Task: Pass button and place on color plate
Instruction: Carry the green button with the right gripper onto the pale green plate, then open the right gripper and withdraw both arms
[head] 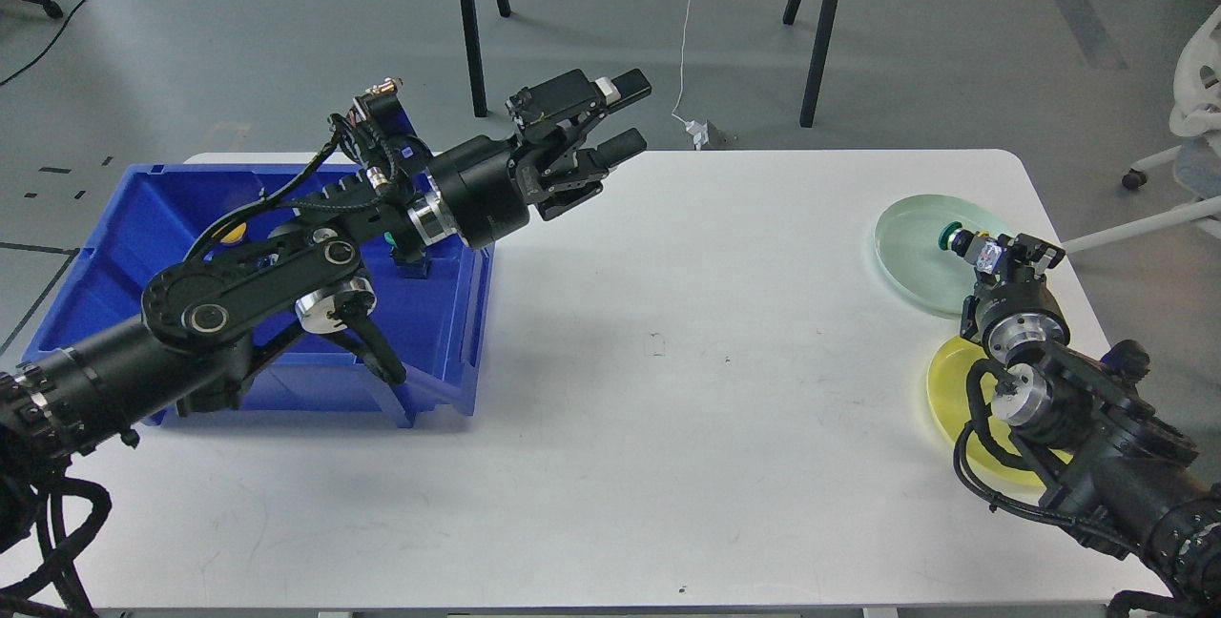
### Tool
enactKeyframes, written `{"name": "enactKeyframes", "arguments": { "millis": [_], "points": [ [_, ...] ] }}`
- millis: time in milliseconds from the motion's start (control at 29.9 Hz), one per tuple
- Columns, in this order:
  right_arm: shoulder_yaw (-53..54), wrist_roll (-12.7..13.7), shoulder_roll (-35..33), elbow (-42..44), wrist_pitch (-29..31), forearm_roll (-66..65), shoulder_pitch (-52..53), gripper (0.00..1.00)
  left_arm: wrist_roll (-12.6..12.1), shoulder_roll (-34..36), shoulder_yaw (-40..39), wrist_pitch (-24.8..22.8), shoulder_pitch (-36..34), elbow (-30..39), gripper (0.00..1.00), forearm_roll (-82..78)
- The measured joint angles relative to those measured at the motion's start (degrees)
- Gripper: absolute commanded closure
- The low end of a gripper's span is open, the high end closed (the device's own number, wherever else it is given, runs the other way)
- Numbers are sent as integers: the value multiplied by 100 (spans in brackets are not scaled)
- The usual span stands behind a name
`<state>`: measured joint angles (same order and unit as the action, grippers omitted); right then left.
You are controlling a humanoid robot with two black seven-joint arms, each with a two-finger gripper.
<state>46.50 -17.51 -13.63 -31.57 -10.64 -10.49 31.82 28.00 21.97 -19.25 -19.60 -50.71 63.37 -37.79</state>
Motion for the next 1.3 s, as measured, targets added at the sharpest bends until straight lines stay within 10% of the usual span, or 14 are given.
{"name": "enactKeyframes", "arguments": {
  "millis": [601, 1002, 1303],
  "points": [
    [60, -6, 17, -79, 8, 28, 53, 4, 0, 0, 1, 0, 0, 0, 20, 0],
    [738, -90, -316, -2562, 129, 32, 155, 3, 0, 320, -1124, -82, 316, -220, 17, 557],
    [834, -335, -449, -4247, 1352, 3, 145, 1, 0, 1138, -2437, -817, 1238, -402, 16, 1469]
  ]
}}
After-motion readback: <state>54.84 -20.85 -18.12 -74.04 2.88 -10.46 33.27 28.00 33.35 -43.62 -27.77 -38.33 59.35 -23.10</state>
